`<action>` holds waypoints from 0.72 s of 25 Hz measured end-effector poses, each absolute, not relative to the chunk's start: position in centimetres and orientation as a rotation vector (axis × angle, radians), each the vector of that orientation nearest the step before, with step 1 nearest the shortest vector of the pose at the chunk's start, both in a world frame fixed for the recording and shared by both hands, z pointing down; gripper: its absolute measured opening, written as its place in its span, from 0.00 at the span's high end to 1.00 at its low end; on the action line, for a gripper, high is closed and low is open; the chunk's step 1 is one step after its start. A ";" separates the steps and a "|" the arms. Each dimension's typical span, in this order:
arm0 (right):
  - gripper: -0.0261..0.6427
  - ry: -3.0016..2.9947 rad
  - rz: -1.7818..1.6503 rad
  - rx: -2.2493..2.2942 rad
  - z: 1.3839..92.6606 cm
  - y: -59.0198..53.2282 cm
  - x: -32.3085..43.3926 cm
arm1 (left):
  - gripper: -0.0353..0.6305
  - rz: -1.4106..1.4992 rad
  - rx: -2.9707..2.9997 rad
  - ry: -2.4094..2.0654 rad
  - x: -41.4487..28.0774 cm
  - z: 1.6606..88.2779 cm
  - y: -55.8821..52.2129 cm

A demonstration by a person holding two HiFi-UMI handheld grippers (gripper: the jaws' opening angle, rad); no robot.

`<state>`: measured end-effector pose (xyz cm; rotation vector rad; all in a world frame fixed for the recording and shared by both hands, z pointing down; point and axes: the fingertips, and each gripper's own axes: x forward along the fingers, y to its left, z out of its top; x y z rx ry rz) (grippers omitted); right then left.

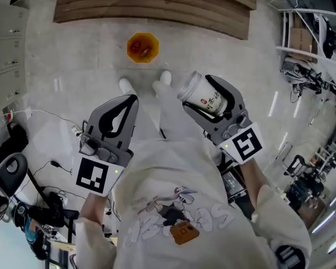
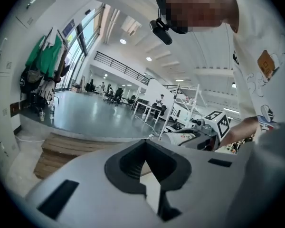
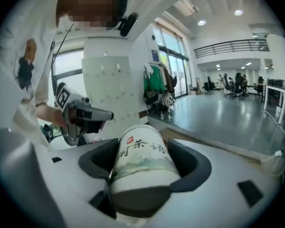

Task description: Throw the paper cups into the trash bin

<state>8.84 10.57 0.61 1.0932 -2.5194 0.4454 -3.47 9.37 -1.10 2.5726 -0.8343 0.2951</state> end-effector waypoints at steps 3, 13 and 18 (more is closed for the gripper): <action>0.46 -2.478 0.429 0.912 5.9 8.3 8.6 | 0.94 0.313 2.530 -0.867 -2.4 2.2 7.6; 0.46 -2.403 0.330 0.559 23.8 3.6 6.5 | 0.94 0.421 2.371 -0.956 -0.1 20.9 5.6; 0.46 -2.403 0.319 0.500 31.9 3.0 5.9 | 0.94 0.463 2.376 -1.011 0.6 29.6 4.5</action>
